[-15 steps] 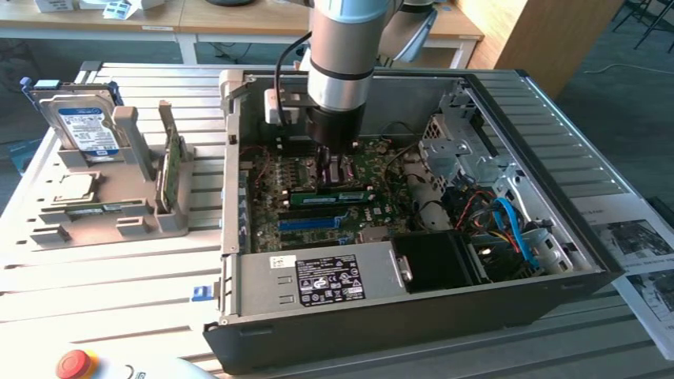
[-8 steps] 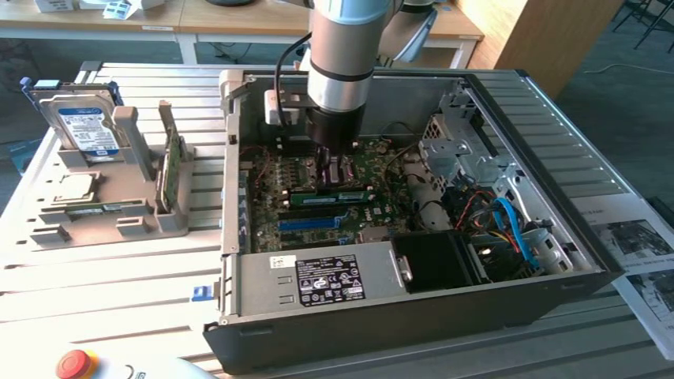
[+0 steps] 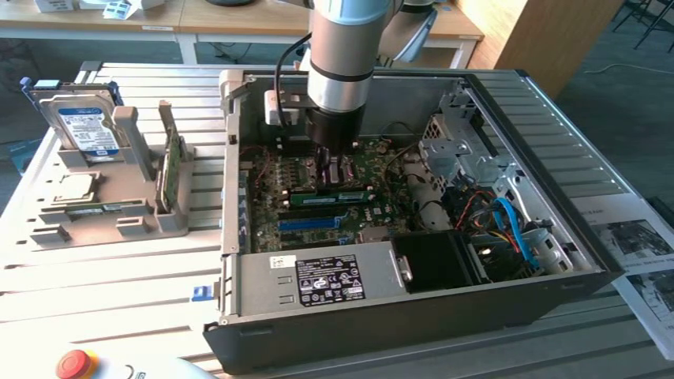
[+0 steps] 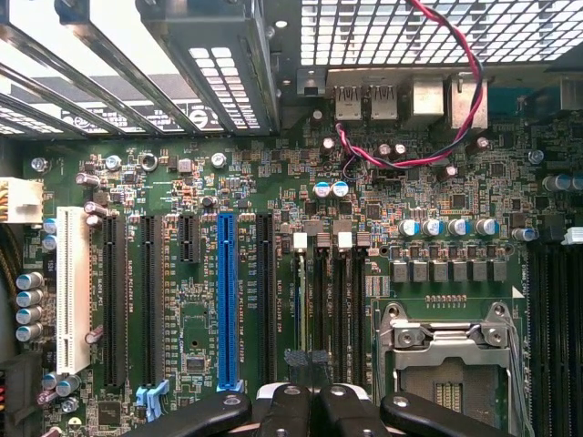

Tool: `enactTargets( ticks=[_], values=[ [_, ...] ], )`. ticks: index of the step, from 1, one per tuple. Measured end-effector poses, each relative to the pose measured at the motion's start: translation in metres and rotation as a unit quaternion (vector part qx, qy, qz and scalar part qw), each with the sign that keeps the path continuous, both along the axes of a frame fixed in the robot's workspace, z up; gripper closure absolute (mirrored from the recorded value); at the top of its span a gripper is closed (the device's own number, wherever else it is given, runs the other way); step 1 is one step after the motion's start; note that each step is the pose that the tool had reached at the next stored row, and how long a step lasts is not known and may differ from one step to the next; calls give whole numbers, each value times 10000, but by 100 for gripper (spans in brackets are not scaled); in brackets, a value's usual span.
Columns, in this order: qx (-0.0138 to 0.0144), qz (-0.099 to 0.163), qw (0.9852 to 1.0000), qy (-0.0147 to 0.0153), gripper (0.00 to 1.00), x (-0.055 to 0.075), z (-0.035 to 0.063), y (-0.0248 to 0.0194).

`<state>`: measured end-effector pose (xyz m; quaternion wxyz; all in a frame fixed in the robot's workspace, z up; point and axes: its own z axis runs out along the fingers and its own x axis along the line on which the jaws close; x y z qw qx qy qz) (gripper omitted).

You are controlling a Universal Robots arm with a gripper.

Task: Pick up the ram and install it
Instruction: 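Press down the ram until it locks into place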

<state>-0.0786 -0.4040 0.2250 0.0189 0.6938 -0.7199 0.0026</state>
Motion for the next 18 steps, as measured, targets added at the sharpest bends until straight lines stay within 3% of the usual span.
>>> enactTargets(
  ticks=[18],
  values=[
    [-1, 0, 10000, 1, 90, -2, -12, 0]
  ],
)
